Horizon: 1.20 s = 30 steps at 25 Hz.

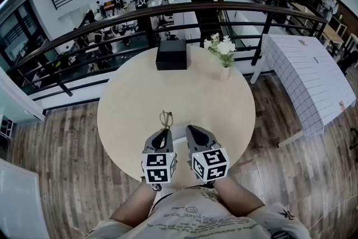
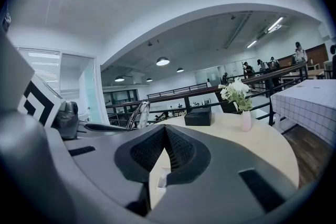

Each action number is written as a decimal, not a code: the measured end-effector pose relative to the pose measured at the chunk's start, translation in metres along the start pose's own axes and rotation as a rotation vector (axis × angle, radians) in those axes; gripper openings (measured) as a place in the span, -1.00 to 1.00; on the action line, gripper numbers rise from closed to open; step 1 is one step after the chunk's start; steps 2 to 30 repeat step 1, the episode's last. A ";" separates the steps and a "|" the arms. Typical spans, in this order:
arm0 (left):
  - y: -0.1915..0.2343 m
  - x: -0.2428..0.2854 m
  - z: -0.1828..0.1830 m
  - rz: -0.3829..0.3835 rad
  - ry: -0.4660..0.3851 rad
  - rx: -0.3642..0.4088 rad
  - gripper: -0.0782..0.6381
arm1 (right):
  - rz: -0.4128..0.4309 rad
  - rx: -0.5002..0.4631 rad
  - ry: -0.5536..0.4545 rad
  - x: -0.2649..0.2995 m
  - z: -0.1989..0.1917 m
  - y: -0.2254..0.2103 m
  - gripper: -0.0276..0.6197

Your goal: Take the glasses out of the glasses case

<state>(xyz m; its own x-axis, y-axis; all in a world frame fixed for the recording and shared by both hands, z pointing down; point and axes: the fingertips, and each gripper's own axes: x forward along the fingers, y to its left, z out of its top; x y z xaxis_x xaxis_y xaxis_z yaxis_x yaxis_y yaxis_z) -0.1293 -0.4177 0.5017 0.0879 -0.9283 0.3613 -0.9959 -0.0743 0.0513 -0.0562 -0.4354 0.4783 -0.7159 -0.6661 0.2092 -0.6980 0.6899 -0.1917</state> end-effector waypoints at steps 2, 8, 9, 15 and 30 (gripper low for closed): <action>0.001 0.001 0.000 -0.001 0.002 0.000 -0.71 | -0.001 0.000 0.000 0.002 0.000 0.000 -0.87; 0.001 0.001 0.000 -0.001 0.002 0.000 -0.71 | -0.001 0.000 0.000 0.002 0.000 0.000 -0.87; 0.001 0.001 0.000 -0.001 0.002 0.000 -0.71 | -0.001 0.000 0.000 0.002 0.000 0.000 -0.87; 0.001 0.001 0.000 -0.001 0.002 0.000 -0.71 | -0.001 0.000 0.000 0.002 0.000 0.000 -0.87; 0.001 0.001 0.000 -0.001 0.002 0.000 -0.71 | -0.001 0.000 0.000 0.002 0.000 0.000 -0.87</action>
